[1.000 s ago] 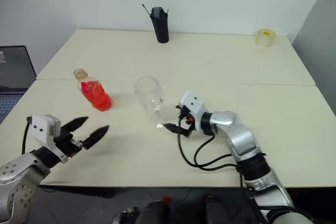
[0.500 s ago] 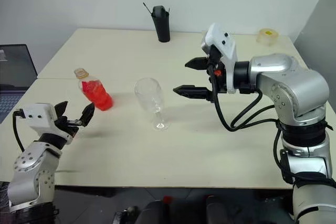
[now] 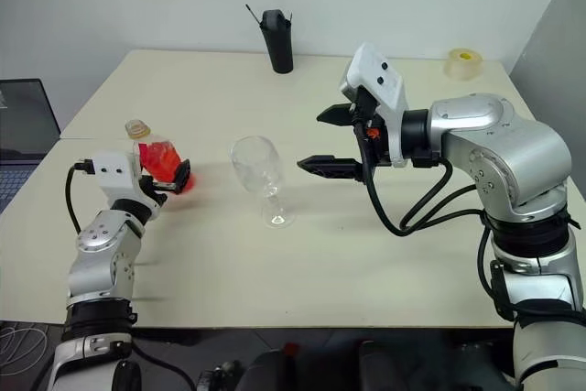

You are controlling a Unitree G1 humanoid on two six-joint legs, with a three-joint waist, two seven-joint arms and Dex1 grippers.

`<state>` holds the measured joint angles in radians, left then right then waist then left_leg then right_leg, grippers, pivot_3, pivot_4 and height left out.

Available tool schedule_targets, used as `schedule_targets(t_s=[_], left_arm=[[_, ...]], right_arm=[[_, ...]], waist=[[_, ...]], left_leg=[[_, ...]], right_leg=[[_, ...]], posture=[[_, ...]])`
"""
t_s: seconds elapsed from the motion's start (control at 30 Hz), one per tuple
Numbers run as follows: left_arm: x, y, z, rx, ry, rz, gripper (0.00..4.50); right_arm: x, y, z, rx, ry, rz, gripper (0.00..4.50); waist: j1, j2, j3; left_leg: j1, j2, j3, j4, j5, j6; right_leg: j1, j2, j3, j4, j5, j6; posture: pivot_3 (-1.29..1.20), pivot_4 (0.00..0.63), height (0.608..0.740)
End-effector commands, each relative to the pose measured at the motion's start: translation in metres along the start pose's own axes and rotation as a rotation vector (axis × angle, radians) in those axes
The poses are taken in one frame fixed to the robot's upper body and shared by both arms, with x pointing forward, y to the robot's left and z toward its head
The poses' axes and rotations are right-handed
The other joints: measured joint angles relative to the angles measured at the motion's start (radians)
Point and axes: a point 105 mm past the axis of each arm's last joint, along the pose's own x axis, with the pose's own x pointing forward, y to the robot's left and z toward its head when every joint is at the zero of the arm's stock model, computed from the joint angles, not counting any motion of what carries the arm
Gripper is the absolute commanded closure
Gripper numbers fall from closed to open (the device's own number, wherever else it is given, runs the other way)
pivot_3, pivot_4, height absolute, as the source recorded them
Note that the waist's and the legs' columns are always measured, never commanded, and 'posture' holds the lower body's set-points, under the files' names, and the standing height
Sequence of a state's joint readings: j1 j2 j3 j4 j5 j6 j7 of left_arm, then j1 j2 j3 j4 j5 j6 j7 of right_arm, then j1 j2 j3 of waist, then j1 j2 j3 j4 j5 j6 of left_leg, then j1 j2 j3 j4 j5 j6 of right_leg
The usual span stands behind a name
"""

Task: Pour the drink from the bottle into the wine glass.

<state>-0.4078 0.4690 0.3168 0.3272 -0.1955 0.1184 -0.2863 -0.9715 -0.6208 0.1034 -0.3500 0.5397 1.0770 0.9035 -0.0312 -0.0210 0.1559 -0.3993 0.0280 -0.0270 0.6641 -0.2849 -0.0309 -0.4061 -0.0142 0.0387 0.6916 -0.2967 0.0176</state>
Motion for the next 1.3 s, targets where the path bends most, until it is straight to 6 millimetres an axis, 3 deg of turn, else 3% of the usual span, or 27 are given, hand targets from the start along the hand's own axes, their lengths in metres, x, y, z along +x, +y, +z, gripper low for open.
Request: schedule_targets(t_s=[0.03, 0.2, 0.3, 0.47, 0.67, 0.73, 0.83, 0.97, 1.17, 1.3], left_arm=[[0.012, 0.006, 0.012, 0.051, -0.043, 0.029, 0.0], [0.03, 0.002, 0.021, 0.072, -0.071, 0.049, 0.0], [0.035, 0.0, 0.023, 0.068, -0.086, 0.043, 0.59], [0.041, -0.003, 0.025, 0.057, -0.096, 0.016, 2.05], [0.056, -0.015, 0.082, 0.14, -0.211, -0.116, 2.92], [0.06, -0.035, 0.112, 0.225, -0.272, -0.241, 3.16], [0.061, -0.064, 0.145, 0.354, -0.346, -0.408, 3.26], [0.057, -0.092, 0.167, 0.547, -0.432, -0.541, 3.26], [0.054, -0.114, 0.179, 0.738, -0.541, -0.605, 3.26], [0.05, -0.118, 0.181, 0.864, -0.622, -0.584, 3.26]], right_arm=[[-0.003, 0.004, 0.016, -0.068, -0.024, -0.01, 0.01], [-0.005, 0.003, 0.014, -0.071, -0.007, -0.035, 0.01], [-0.007, 0.002, 0.012, -0.069, 0.0, -0.049, 0.0], [-0.018, -0.002, 0.004, -0.045, 0.034, -0.097, 0.0], [-0.041, -0.007, -0.012, -0.017, 0.067, -0.197, 0.0], [-0.048, 0.001, -0.018, -0.003, 0.078, -0.206, 0.0], [-0.055, 0.015, -0.025, 0.016, 0.076, -0.212, 0.0], [-0.062, 0.026, -0.028, 0.013, 0.009, -0.26, 0.0], [-0.064, 0.048, -0.046, 0.024, -0.021, -0.322, 0.0], [-0.065, 0.048, -0.057, 0.041, 0.008, -0.37, 0.0]], waist=[[0.002, 0.0, 0.0], [0.003, 0.0, 0.0], [0.003, 0.0, 0.0], [0.003, 0.0, 0.0], [0.008, -0.005, 0.003], [0.01, -0.006, 0.004], [0.014, -0.006, 0.004], [0.013, -0.006, 0.004], [0.0, -0.006, 0.004], [-0.002, -0.005, 0.004]], left_leg=[[0.0, 0.0, 0.0, 0.0, 0.0, 0.0], [-0.001, -0.001, 0.0, 0.0, 0.0, 0.0], [-0.001, -0.001, 0.0, 0.0, 0.0, 0.0], [-0.001, -0.001, 0.0, 0.0, 0.0, 0.0], [-0.003, -0.001, -0.001, 0.001, 0.0, 0.0], [-0.004, -0.002, -0.001, 0.001, 0.0, 0.0], [-0.007, -0.002, -0.002, 0.001, 0.001, -0.001], [-0.006, -0.002, -0.001, 0.002, 0.002, -0.003], [-0.004, -0.002, 0.0, 0.001, 0.0, 0.0], [-0.003, -0.002, 0.001, 0.001, 0.0, 0.0]], right_leg=[[0.0, 0.0, 0.0, 0.0, 0.0, 0.0], [0.0, 0.0, -0.001, 0.0, 0.0, 0.0], [0.0, 0.0, 0.0, 0.0, 0.0, 0.0], [0.0, 0.0, -0.001, 0.0, 0.0, 0.0], [0.0, 0.0, -0.002, 0.0, 0.0, 0.0], [-0.001, 0.0, -0.002, -0.001, 0.0, 0.001], [-0.002, 0.003, -0.004, -0.003, 0.0, 0.001], [-0.002, 0.004, -0.003, -0.003, 0.001, 0.002], [-0.001, 0.01, 0.001, -0.001, 0.001, 0.002], [-0.001, 0.011, 0.002, 0.0, 0.001, 0.002]], posture=[[0.0, 0.15, 0.74], [0.0, 0.15, 0.74], [0.0, 0.15, 0.74], [0.0, 0.15, 0.74], [0.0, 0.15, 0.74], [0.0, 0.15, 0.74], [0.0, 0.15, 0.74], [0.0, 0.15, 0.74], [0.0, 0.15, 0.74], [0.0, 0.15, 0.74]])
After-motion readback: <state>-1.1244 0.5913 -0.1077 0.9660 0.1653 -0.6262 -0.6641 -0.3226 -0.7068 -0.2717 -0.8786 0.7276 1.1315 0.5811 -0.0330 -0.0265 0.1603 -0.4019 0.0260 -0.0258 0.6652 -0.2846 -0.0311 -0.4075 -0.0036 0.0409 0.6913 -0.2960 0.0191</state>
